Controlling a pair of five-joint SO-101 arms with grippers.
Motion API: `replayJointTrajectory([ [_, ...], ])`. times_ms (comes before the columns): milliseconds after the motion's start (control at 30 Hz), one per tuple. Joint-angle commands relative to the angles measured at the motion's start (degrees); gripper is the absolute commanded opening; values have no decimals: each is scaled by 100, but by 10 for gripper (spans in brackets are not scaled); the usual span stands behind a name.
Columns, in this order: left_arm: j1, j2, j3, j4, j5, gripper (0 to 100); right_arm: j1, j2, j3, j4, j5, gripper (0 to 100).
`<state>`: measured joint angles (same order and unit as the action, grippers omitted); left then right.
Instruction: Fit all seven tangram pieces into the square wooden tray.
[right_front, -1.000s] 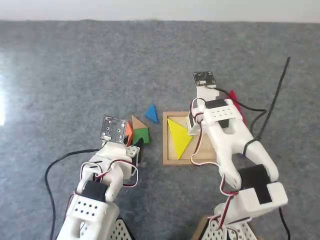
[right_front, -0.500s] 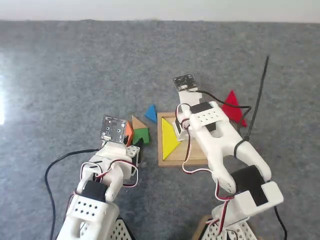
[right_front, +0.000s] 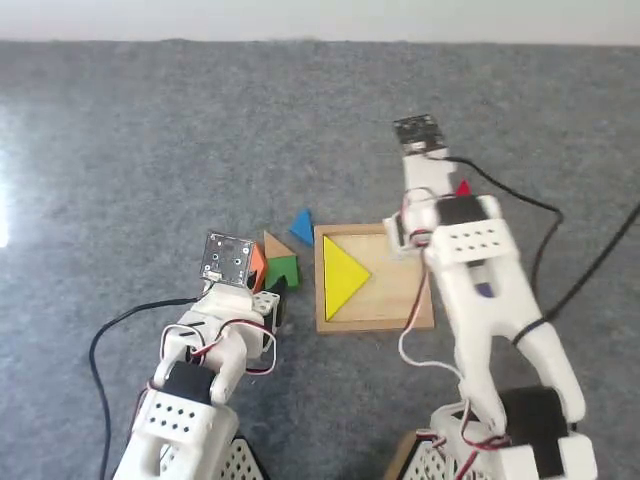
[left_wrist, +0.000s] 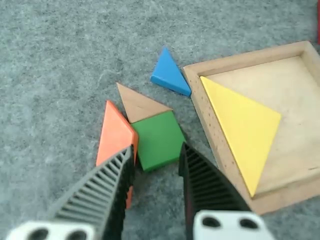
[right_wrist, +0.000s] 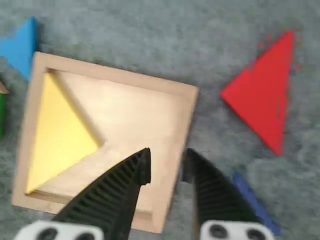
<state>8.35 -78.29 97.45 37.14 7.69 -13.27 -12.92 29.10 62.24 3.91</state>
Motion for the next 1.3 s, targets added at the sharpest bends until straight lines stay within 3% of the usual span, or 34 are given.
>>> replayJointTrajectory([
  [0, 0, -79, -66, 9, 35, 145, 505, 215, -756, 286, 316, 253],
  [133, 0, -79, -66, 9, 35, 145, 848, 1068, -1793, 690, 554, 318],
  [233, 0, -79, -66, 9, 35, 145, 936, 1824, -2602, 1112, 1108, 324],
  [533, 0, -79, -66, 9, 35, 145, 936, 3723, -4167, 1411, 1477, 324],
  [1067, 0, -79, -66, 9, 35, 145, 857, 4585, -4712, 1200, 1468, 328],
  [1267, 0, -79, -66, 9, 35, 145, 822, 4593, -4712, 1015, 1459, 389],
])
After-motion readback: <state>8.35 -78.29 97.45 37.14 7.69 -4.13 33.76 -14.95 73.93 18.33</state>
